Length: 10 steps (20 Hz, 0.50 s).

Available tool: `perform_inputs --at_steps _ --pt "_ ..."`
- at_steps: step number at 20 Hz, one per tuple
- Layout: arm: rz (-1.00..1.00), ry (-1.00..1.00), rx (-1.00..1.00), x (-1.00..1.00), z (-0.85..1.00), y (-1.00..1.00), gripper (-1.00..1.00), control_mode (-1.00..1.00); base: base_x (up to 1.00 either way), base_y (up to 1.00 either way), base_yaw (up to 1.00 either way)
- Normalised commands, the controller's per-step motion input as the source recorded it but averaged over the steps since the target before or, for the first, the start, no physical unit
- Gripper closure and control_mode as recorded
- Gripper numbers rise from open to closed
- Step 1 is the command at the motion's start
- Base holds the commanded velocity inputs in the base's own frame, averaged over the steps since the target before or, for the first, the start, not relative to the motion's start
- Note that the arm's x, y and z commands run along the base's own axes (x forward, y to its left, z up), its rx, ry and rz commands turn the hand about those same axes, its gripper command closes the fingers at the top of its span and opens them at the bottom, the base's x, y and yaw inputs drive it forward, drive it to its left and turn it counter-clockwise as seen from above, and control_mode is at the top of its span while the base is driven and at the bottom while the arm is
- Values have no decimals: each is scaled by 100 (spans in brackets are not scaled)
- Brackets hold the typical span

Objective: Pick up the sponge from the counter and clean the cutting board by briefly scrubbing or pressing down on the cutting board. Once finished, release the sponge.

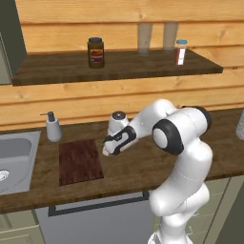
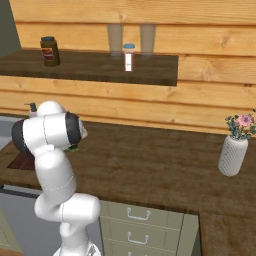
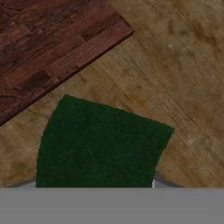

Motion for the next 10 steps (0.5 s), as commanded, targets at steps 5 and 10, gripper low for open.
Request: perform_inputs --at_steps 5,10 --pt "4 0 0 5 0 -13 -100 -100 0 0 0" --pt "-2 0 1 -5 0 0 -100 -100 0 0 0"
